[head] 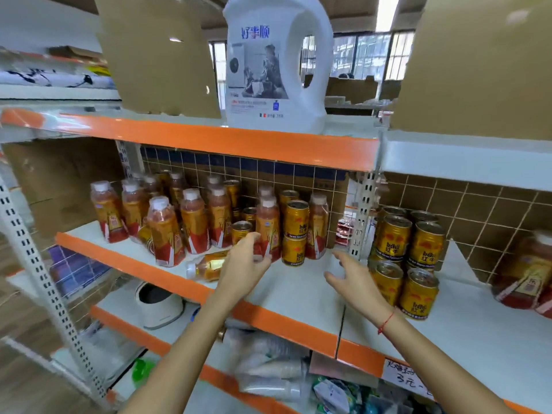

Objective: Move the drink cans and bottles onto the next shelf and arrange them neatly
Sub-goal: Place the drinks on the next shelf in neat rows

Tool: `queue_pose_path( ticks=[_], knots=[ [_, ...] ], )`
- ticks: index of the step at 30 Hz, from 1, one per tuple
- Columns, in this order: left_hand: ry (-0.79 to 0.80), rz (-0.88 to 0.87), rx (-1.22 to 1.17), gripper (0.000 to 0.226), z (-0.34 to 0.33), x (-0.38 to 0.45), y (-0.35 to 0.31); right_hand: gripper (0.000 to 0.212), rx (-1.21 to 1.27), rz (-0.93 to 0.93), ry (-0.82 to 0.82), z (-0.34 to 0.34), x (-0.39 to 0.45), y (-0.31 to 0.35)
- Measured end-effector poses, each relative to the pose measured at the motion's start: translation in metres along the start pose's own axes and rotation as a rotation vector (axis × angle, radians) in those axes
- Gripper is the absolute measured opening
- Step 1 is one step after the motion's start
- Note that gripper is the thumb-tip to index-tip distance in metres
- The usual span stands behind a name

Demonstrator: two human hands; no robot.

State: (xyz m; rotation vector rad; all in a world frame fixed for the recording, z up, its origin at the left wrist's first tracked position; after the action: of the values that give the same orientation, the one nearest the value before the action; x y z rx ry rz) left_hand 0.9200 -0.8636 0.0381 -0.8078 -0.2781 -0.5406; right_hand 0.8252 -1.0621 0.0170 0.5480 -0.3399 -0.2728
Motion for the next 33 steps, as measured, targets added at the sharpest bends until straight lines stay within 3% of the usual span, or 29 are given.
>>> queue_pose_path(
  ticks=[12, 20, 25, 33],
  knots=[
    [0.126, -0.108, -0.048, 0.048, -0.028, 0.071, -0.004, 0.057, -0.018, -0.123, -0.089, -0.003, 0.023, -0.008],
    [0.069, -0.026, -0.022, 0.049, -0.026, 0.084, 0.033, 0.053, -0.015, -0.109, -0.082, 0.011, 0.049, -0.012],
    [0.040, 0.062, 0.044, 0.062, -0.005, 0.098, 0.067, 0.048, 0.019, -0.036, -0.049, 0.006, 0.069, 0.011],
    [0.270, 0.120, 0.121, 0.078, -0.019, 0.126, 0.121, 0.044, 0.033, 0.079, -0.055, -0.002, 0.120, 0.052]
  ],
)
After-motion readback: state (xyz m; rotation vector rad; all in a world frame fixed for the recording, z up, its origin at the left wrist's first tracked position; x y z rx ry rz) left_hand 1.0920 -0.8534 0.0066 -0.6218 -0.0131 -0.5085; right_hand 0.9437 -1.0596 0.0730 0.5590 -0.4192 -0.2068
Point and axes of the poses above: each hand's wrist, its own x-axis towards the middle knuckle, its own z-axis out of the back of the hand, y = z × x, the point moved 8 cm from there along x, towards the middle knuckle, and after that the axes turned 1 degree about -z, right-handed, at the moved point
